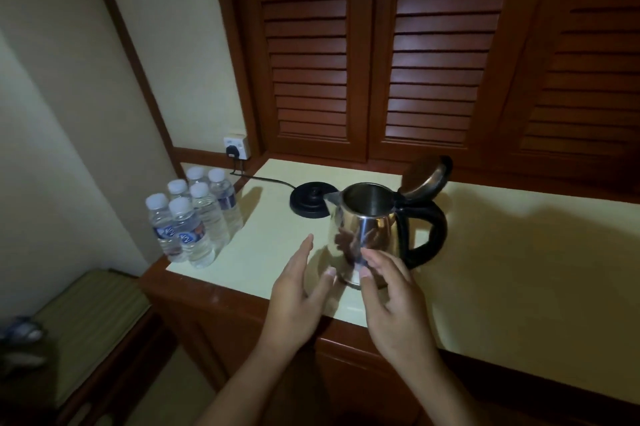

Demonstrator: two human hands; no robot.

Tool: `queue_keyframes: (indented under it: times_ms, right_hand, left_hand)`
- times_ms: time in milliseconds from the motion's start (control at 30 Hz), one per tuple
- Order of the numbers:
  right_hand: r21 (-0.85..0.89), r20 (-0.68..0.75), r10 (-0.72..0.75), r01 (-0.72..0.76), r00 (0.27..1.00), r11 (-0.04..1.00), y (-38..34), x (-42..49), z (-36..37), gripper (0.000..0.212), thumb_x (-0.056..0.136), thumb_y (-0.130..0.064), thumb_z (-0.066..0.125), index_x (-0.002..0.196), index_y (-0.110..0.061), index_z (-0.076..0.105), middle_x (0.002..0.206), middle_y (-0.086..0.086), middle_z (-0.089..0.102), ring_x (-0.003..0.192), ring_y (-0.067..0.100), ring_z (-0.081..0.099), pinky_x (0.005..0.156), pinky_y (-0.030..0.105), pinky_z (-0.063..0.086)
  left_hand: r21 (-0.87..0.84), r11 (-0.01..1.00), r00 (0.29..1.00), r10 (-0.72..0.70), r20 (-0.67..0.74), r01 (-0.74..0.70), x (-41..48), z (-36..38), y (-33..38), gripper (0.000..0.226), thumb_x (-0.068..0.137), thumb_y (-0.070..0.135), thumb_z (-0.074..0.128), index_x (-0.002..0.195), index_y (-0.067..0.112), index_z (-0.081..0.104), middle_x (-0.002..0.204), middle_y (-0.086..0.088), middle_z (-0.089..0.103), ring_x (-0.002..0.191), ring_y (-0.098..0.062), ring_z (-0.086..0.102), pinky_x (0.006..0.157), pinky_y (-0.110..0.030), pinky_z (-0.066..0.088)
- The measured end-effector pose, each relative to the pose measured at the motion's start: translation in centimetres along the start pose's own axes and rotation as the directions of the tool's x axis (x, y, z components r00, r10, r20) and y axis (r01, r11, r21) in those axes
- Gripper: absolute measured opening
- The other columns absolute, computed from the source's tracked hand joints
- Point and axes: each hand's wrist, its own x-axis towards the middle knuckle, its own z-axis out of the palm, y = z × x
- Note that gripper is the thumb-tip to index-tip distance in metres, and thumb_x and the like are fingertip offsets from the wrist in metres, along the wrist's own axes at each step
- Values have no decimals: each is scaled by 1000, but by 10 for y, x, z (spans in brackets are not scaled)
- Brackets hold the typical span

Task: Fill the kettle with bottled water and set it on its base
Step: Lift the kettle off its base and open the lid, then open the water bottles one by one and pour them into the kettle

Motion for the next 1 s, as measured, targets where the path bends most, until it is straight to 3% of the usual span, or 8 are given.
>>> queue_keyframes:
  times_ms: [67,267,567,633,767,900,1000]
  right_hand:
    - [3,32,-40,40,999,999,-7,1,12,29,98,-18,60,127,-20,65,123,-15,63,115,-3,58,93,6,43]
    - [43,184,-147,142,972,989,-24,11,70,28,99,-17,59,127,-18,65,117,-12,67,110,0,61,92,13,47]
    - [146,337,-243,205,910,968,-80,54,174,30,99,-20,58,128,-18,67,116,-7,69,102,-1,62,88,10,47]
    - [119,322,-267,241,908,963,-95,73,195,30,99,-21,59,127,-16,67,116,-5,69,97,1,62,82,11,49]
    - [34,266,-248,248,931,968,-116,106,231,30,98,-25,61,124,-12,67,117,2,66,98,12,62,86,30,56]
    - [-180,327,-208,277,922,944,-121,121,253,41,92,-40,65,124,-14,67,122,6,63,105,23,62,83,25,47]
    - [-232,353,-185,277,917,932,-117,126,261,37,87,-44,69,108,-13,68,116,6,65,101,25,63,83,32,52]
  left_hand:
    - [18,1000,998,-3,-63,4,-7,-14,-7,62,103,38,63,160,32,39,157,21,44,147,0,41,124,-33,37]
    - [47,998,964,-34,-265,48,-21,-75,-25,49,105,26,63,153,27,52,149,14,58,138,1,52,117,-32,45]
    - [114,989,883,-29,-468,92,0,-163,-54,38,103,17,64,141,22,63,129,12,69,119,-1,64,97,-14,50]
    - [88,989,872,-62,-485,119,9,-176,-62,37,103,18,64,139,22,64,125,9,70,114,-1,66,92,-9,48]
    - [28,989,880,-119,-459,148,22,-192,-80,38,102,21,64,139,25,63,120,10,71,109,-1,66,97,-23,53]
    - [-1,991,907,-125,-402,136,29,-200,-93,41,101,19,65,140,29,61,122,13,69,112,-1,65,98,-25,54]
    - [-22,992,922,-124,-366,124,34,-204,-100,43,99,17,66,139,32,60,122,15,69,113,-3,65,101,-30,55]
